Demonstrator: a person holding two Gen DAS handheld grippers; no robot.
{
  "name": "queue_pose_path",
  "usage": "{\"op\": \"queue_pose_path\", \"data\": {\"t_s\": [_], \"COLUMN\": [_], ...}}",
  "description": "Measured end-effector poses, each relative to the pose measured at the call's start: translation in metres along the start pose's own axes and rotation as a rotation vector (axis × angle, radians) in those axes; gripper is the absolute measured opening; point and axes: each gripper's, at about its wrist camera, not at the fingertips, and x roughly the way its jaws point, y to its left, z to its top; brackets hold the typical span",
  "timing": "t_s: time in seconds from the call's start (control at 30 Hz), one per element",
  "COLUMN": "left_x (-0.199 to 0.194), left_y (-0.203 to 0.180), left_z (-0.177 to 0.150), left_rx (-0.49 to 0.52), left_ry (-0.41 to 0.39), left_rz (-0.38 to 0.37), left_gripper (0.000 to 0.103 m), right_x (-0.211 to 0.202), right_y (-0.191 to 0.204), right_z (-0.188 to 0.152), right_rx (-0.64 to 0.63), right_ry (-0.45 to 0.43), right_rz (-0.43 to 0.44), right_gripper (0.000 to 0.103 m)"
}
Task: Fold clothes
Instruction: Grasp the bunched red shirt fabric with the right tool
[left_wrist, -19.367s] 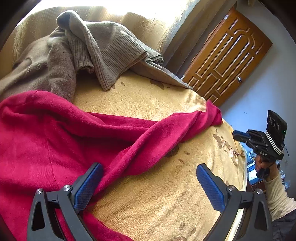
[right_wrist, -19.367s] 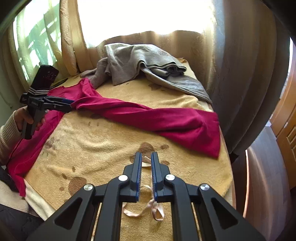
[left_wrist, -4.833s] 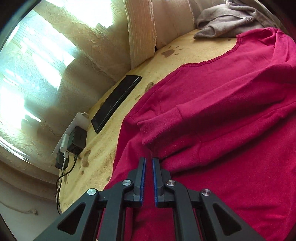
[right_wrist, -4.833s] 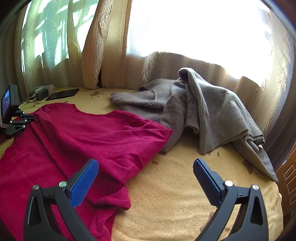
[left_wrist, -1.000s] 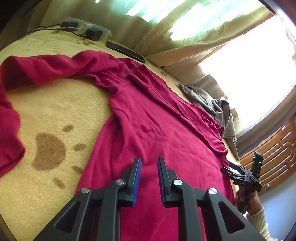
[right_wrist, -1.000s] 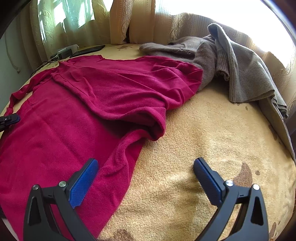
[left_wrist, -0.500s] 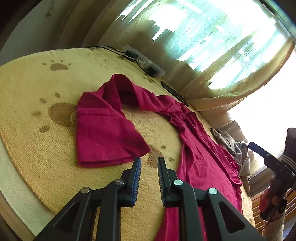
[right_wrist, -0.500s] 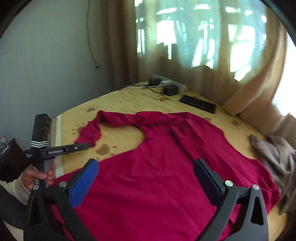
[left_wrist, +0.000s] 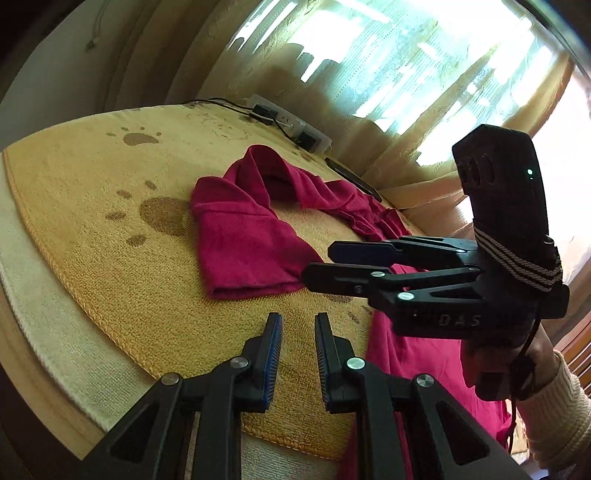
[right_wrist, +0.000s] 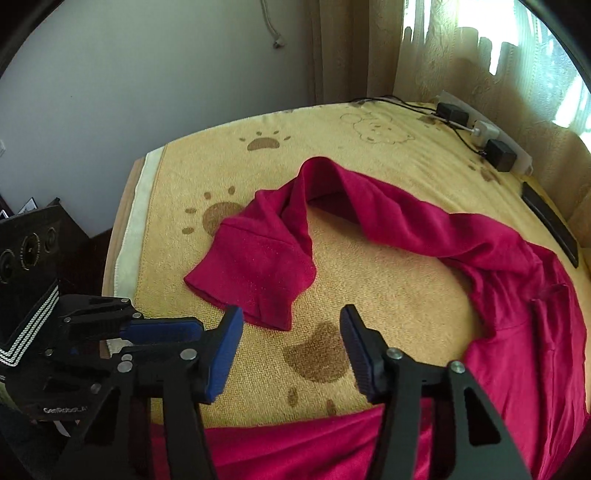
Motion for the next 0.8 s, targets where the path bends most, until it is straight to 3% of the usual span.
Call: {"op": "queue_pose_path", "data": {"t_s": [0.17,0.3,0.47,0.5,0.6,0.63,0.7,0.77,0.8], "left_x": [0.000,0.000,-0.006,-0.008,-0.012,-0.011,-0.009,-0.011,-0.015], "left_y": [0.003,0.008,0.023,0.025,0.033,0.036,0.041,0.043,0.044], "left_z": [0.000,0.002,0.012,0.014,0.020,0.021,0.023,0.024,0.023], "left_rx": [-0.008,-0.046,-0.149,-0.159,-0.238,-0.276,-0.344,-0.351,-0.344], "left_ry": [0.004,0.018,0.029,0.020,-0.013,-0.024,-0.018,-0.013,-0.025], "left_rz": [-0.020,-0.049,-0.141,-0.157,-0.255,-0.298,-0.354,-0.346,-0.331], "left_gripper": [0.019,0.019,0.021,0.026,0.060,0.067,0.067,0.067,0.067], "right_x": [0.014,0.016,0.008,0.001,-0.022,-0.029,-0.037,-0.040,-0.036], "right_y": [0.001,0.007,0.010,0.006,-0.004,-0.006,-0.011,-0.012,-0.015], "right_z": [0.003,0.006,0.007,0.006,0.007,0.007,0.008,0.008,0.007], "right_rx": [0.001,-0.004,0.027,0.057,0.132,0.145,0.164,0.155,0.155], "right_ry": [0.028,0.008,-0.058,-0.086,-0.163,-0.184,-0.206,-0.208,-0.185], "right_rz": [0.019,0.040,0.061,0.081,0.144,0.151,0.153,0.084,0.090], "right_gripper": [0.048,0.025,0.013,0.013,0.013,0.013,0.013,0.013,0.014]}}
